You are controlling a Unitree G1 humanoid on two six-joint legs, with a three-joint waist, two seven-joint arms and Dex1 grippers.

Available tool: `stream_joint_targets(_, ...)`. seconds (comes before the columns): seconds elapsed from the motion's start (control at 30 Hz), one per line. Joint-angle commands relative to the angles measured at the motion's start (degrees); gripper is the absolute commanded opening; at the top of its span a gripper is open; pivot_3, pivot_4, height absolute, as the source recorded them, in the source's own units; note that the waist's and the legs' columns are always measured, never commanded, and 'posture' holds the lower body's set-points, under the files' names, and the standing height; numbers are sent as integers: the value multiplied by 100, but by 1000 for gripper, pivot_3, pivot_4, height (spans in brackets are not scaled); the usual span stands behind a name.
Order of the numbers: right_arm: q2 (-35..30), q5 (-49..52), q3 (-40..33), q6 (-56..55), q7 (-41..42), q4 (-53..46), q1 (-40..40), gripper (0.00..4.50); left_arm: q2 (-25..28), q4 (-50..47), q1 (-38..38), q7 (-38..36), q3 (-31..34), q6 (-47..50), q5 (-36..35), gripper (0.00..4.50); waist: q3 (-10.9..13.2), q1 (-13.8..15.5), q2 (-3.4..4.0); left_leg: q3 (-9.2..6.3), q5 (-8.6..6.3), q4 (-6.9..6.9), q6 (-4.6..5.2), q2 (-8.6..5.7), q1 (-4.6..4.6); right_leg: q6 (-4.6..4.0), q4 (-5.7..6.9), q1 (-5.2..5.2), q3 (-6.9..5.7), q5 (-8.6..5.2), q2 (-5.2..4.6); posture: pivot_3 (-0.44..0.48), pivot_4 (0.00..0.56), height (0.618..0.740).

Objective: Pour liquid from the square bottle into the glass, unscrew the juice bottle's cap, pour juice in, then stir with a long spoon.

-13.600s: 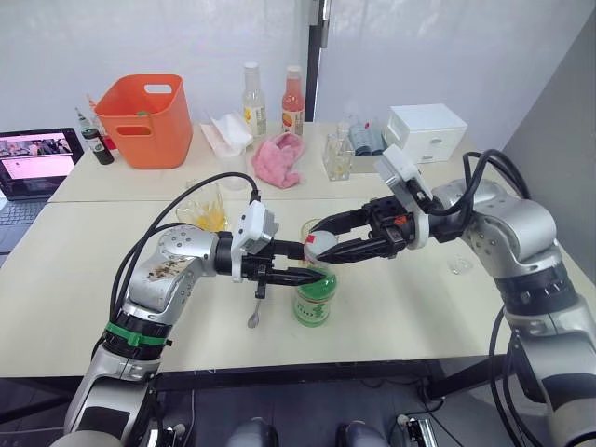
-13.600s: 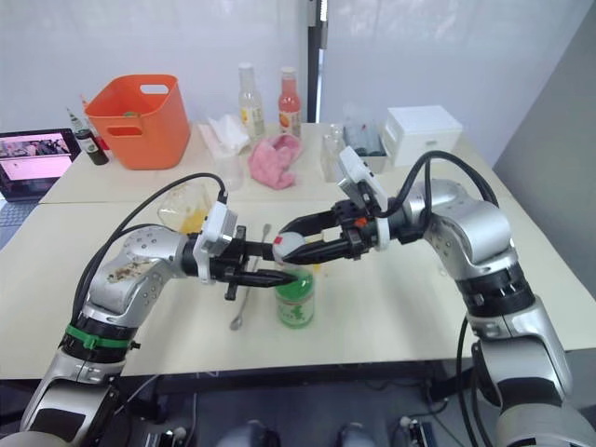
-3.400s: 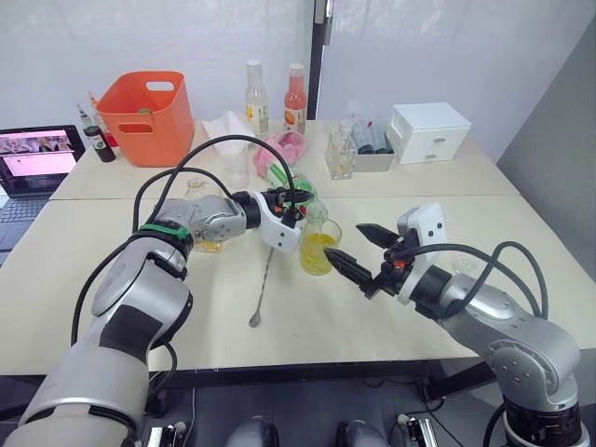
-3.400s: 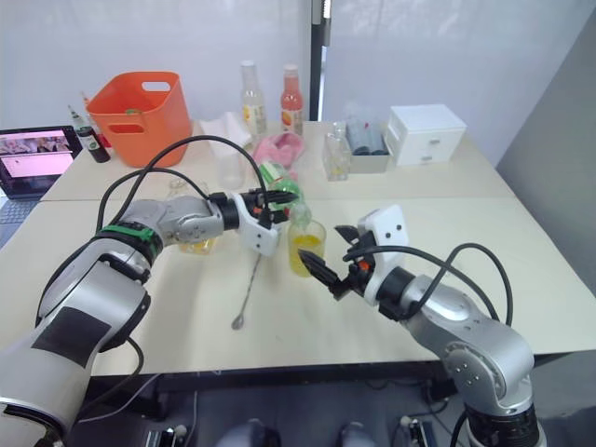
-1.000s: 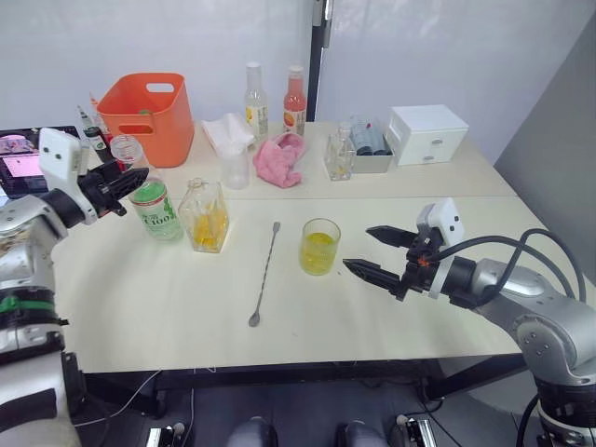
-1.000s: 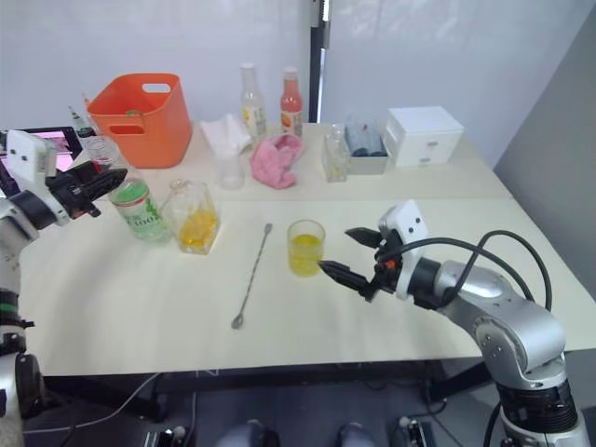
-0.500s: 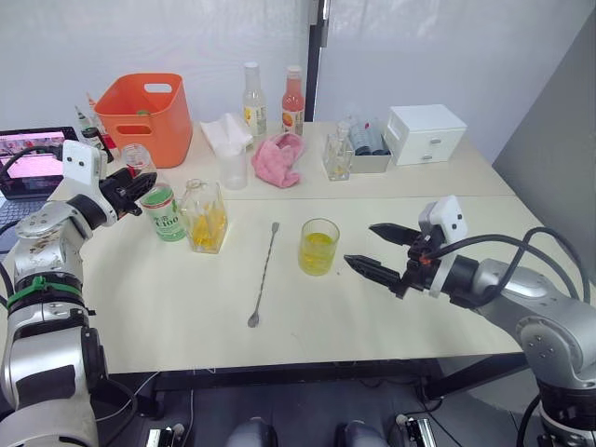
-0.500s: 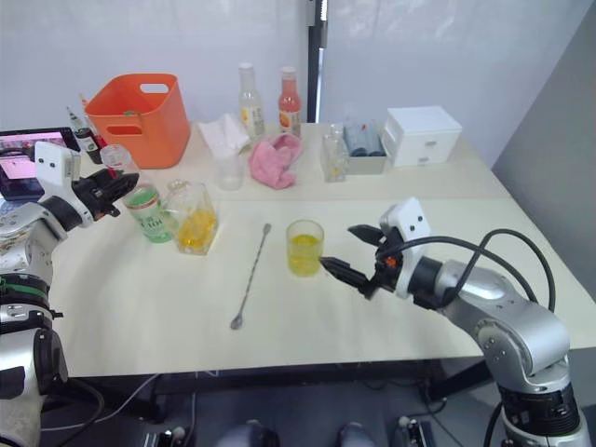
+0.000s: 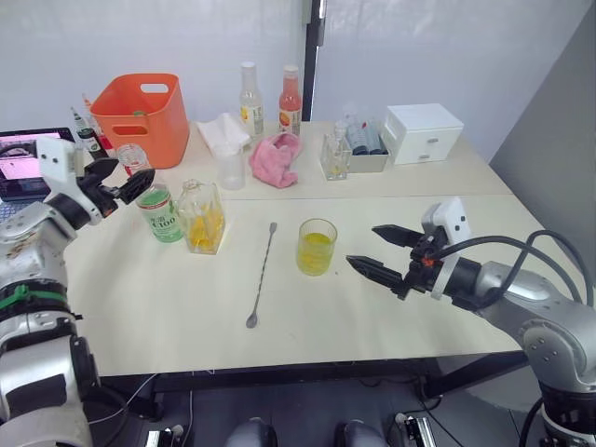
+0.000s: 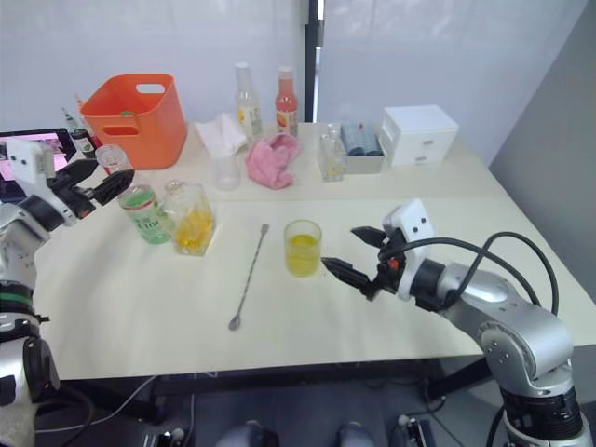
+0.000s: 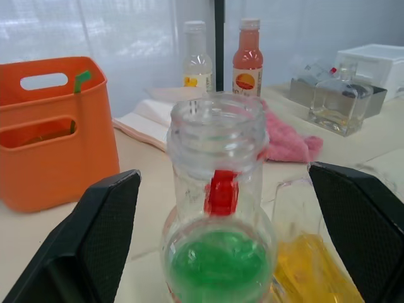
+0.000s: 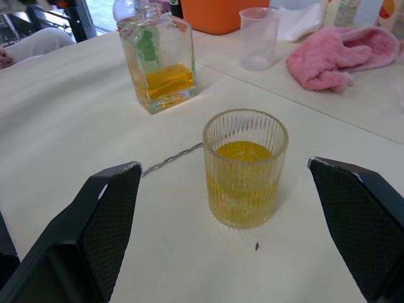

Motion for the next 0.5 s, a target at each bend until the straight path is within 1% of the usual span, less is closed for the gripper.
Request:
stream_joint_targets(0.03, -181, 26, -622, -52, -25, -50, 309, 4500, 452, -986, 766, -133, 565, 592, -426, 4487, 0, -25, 0, -1, 0, -1, 0, 2, 1, 0, 0, 0, 0, 0, 0, 0, 150, 740)
stream_joint_targets(0.13, -257, -54, -901, -130, -34, 4, 657, 4500, 577, -1537, 1412, -125, 885, 929, -651, 4487, 0, -14, -1, -2, 0, -1, 0, 8, 1, 0, -3, 2, -1, 0, 0, 0, 150, 740)
stream_joint_targets(0.2, -288, -106, -1231, -187, -30, 88, 989, 4500, 616, -2013, 2019, -237, 1143, 1156, -833, 4487, 0, 29, 0, -3, -1, -1, 0, 6, 7, 0, 0, 9, -2, 0, -7, 0, 150, 740)
stream_joint_targets(0.27, -296, -222, -1607, -214, -100, 223, 1351, 4500, 569, -2554, 2692, -264, 1361, 1392, -949, 4487, 0, 50, 0, -2, -3, -2, 1, 6, 10, 0, -3, 11, 0, 0, -13, 0, 150, 740)
stream_joint_targets(0.33, -341, -389, -1902, -229, -143, 354, 1682, 4500, 521, -2906, 3285, -262, 1524, 1416, -922, 4487, 0, 62, 0, -2, -4, -2, 1, 5, 10, 0, -1, 11, 1, 0, -16, 0, 150, 740)
stream_joint_targets(0.5, -537, -898, -2390, -349, -217, 893, 2081, 4500, 242, -3555, 4400, -208, 1838, 1331, -931, 4487, 0, 47, 0, 0, -5, -6, -3, 6, 19, -4, -13, 9, 5, -3, -21, 0, 150, 740)
